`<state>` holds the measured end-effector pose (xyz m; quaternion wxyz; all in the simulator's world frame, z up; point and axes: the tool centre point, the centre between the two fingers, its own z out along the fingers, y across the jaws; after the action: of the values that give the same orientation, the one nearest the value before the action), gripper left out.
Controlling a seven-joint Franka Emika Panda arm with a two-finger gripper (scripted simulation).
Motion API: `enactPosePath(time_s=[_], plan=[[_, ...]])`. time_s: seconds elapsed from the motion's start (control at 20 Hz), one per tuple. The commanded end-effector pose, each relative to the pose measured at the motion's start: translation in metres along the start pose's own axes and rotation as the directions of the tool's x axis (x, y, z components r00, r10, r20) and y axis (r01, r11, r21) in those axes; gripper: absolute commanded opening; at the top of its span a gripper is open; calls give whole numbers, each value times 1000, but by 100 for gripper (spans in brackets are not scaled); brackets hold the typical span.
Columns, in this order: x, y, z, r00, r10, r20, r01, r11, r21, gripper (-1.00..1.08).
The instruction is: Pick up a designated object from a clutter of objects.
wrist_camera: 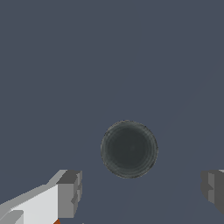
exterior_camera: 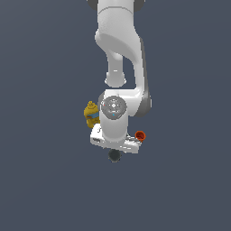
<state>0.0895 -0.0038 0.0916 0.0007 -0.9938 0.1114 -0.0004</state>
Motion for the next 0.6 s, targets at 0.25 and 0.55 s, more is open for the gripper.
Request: enactPosePath(time_s=[0.25,0.55], plan=[[2,0,26,1000,27,0,-27,1000,-1,100],[1,0,30,1000,27,2,-27,1000,-2,100]])
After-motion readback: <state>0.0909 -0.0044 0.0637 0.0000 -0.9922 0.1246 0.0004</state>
